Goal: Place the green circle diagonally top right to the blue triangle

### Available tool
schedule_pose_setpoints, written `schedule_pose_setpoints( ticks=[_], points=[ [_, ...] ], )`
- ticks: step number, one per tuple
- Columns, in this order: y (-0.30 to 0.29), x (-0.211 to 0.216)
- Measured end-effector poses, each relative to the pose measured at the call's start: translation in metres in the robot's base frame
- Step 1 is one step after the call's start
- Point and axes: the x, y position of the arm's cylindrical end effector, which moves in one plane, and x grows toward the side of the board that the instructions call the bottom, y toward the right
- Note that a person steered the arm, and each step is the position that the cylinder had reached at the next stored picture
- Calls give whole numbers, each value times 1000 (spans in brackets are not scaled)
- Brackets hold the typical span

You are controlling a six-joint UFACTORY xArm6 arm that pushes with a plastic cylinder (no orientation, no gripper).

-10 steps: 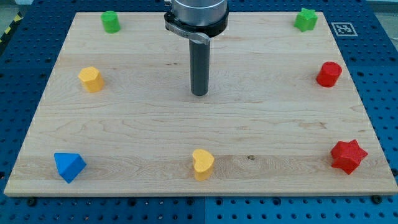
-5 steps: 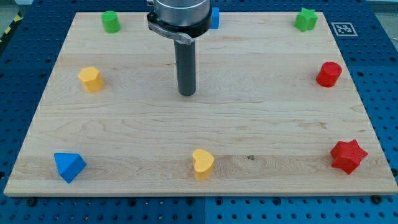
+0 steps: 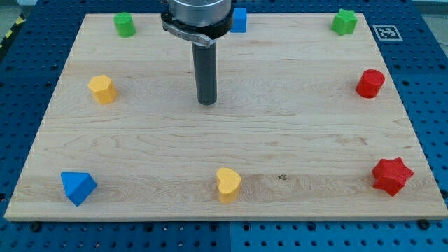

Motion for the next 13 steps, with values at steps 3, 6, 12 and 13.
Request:
schedule_pose_setpoints(
  ticks=[3,6,12,13],
  points=[
    [-173,-76],
    [-252,-199],
    [-125,-169],
    [-98,-138]
  ],
)
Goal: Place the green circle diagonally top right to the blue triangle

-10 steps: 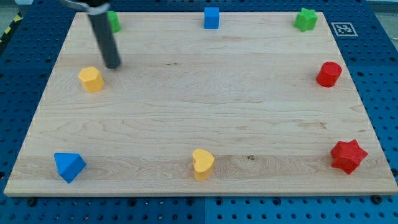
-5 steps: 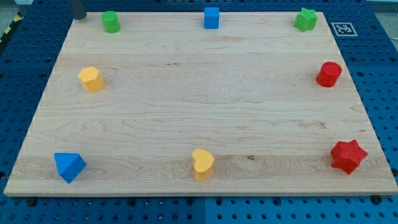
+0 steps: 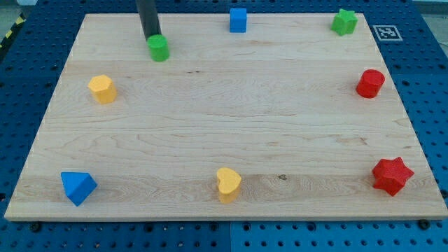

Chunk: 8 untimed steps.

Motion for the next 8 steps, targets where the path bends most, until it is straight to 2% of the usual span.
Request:
schedule_pose_setpoints(
  ticks=[2,4,6,7,8],
  points=[
    [13,44],
    [54,121],
    [-6,149],
    [-7,175],
    [-22,175]
  ],
)
